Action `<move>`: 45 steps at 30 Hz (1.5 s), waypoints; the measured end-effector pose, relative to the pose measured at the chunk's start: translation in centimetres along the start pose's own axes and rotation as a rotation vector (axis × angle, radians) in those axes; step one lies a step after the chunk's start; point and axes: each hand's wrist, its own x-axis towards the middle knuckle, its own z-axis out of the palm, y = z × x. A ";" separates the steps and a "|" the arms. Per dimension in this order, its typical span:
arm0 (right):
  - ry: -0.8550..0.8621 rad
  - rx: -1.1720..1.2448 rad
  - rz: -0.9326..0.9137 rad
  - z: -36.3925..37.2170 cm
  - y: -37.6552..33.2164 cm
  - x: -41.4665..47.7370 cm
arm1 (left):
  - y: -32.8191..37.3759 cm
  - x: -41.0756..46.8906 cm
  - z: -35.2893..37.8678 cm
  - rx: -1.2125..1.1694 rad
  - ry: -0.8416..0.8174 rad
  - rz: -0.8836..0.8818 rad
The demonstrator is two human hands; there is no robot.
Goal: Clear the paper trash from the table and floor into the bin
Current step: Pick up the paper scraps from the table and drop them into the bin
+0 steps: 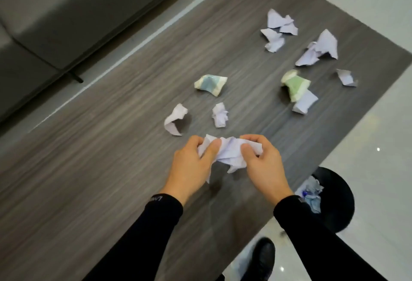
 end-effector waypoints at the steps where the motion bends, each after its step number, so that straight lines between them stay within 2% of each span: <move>1: -0.036 0.099 0.059 -1.4 -0.1 -0.1 | 0.7 0.0 1.0 0.012 -0.045 0.027; 4: -0.050 0.201 0.209 -5.3 0.2 -0.5 | 2.9 -0.4 4.8 0.077 -0.274 0.101; 8: 0.148 0.098 0.230 -11.5 2.5 -1.0 | 6.2 -1.3 10.6 0.059 -0.461 0.159; 11: 0.324 0.047 0.228 -16.4 5.2 -1.9 | 8.6 -2.5 15.5 0.149 -0.526 0.235; 14: 0.495 0.072 0.319 -20.8 8.6 -2.7 | 10.2 -4.6 21.1 0.207 -0.557 0.264; 17: 0.567 0.150 0.459 -23.8 13.4 -3.1 | 9.9 -6.0 26.6 0.198 -0.566 0.108; 21: 0.510 0.259 0.611 -24.7 19.8 -2.4 | 6.7 -5.6 32.3 0.193 -0.636 -0.199; 25: 0.405 0.336 0.664 -24.1 23.5 -2.0 | 3.9 -5.0 34.5 0.041 -0.657 -0.419; 27: 0.409 0.277 0.674 -24.2 24.0 -2.3 | 3.1 -4.6 34.3 0.135 -0.692 -0.372; 29: 0.429 0.220 0.692 -24.5 23.6 -2.7 | 3.2 -4.8 33.2 0.328 -0.746 -0.201; 31: 0.408 0.220 0.681 -24.7 21.8 -2.6 | 3.9 -5.1 31.5 0.376 -0.747 -0.080; 34: 0.374 0.182 0.519 -23.8 16.8 -0.9 | 6.0 -4.1 27.7 0.205 -0.608 0.015; 38: 0.221 0.140 0.279 -18.9 8.8 3.0 | 8.0 -0.1 19.5 -0.016 -0.301 -0.017; 41: 0.059 0.047 0.169 -13.4 3.9 5.3 | 7.2 2.5 12.1 0.122 -0.056 -0.003; 45: -0.069 -0.033 0.078 -6.4 0.7 7.6 | 2.8 5.4 2.1 0.488 0.488 0.098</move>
